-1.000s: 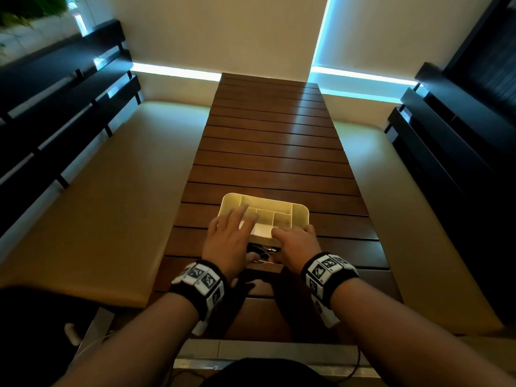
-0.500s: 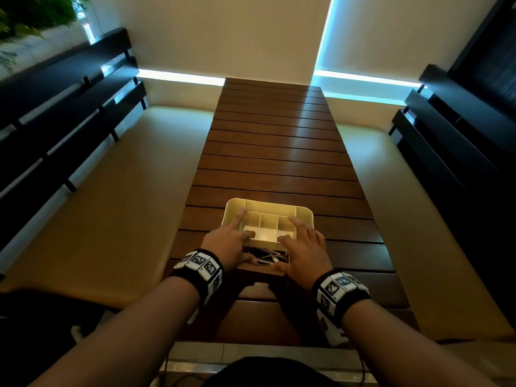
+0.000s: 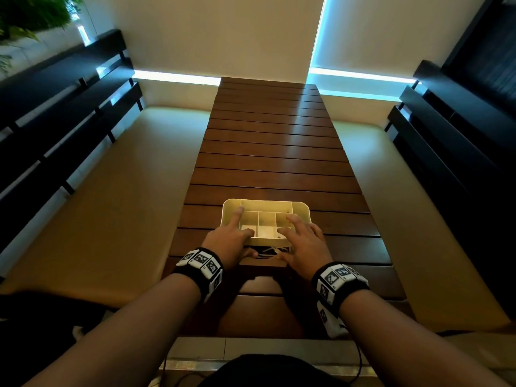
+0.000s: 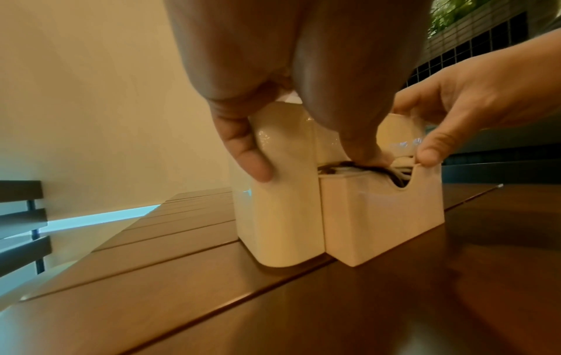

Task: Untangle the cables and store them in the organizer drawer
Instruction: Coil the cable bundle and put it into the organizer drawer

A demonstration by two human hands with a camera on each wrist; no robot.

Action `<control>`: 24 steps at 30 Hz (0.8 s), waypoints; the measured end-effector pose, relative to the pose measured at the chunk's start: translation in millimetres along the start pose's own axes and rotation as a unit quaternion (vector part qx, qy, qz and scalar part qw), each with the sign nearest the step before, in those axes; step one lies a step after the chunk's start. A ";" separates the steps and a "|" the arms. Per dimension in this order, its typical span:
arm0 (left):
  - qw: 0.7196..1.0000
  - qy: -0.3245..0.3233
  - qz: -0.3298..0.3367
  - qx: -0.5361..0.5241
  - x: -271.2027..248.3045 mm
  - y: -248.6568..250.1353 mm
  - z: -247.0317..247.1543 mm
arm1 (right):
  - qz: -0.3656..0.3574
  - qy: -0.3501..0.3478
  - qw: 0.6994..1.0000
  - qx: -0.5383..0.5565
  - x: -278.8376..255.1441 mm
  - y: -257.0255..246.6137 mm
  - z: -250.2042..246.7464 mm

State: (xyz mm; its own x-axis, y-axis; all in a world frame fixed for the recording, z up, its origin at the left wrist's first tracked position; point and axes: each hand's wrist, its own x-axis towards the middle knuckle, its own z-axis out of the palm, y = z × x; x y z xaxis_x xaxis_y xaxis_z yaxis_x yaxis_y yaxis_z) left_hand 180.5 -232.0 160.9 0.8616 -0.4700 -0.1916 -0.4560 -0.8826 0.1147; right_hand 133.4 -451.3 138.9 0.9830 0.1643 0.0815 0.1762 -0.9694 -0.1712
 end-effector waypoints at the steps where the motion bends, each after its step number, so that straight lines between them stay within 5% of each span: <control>1: 1.000 0.001 -0.003 -0.003 -0.4 0.0 -0.6 | 0.009 0.000 1.000 0.004 -0.5 -0.4 0.2; 5: 1.000 0.008 -0.009 -0.010 -3.0 2.3 -1.3 | 0.074 -0.014 0.997 0.018 -4.8 4.6 1.9; 15: 1.000 0.016 -0.008 -0.005 -6.1 0.8 6.1 | 0.069 -0.011 0.993 0.092 -7.3 8.2 6.6; 24: 0.997 0.029 -0.053 -0.055 -5.5 11.3 7.7 | 0.078 -0.048 0.995 0.049 -4.8 5.9 0.5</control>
State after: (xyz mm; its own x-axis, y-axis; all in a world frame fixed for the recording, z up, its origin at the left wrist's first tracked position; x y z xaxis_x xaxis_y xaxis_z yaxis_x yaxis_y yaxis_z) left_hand 169.0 -239.4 155.7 0.9164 -0.3705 -0.1515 -0.3377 -0.9189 0.2040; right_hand 129.7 -457.7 137.0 0.9983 0.0352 -0.0473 0.0212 -0.9627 -0.2696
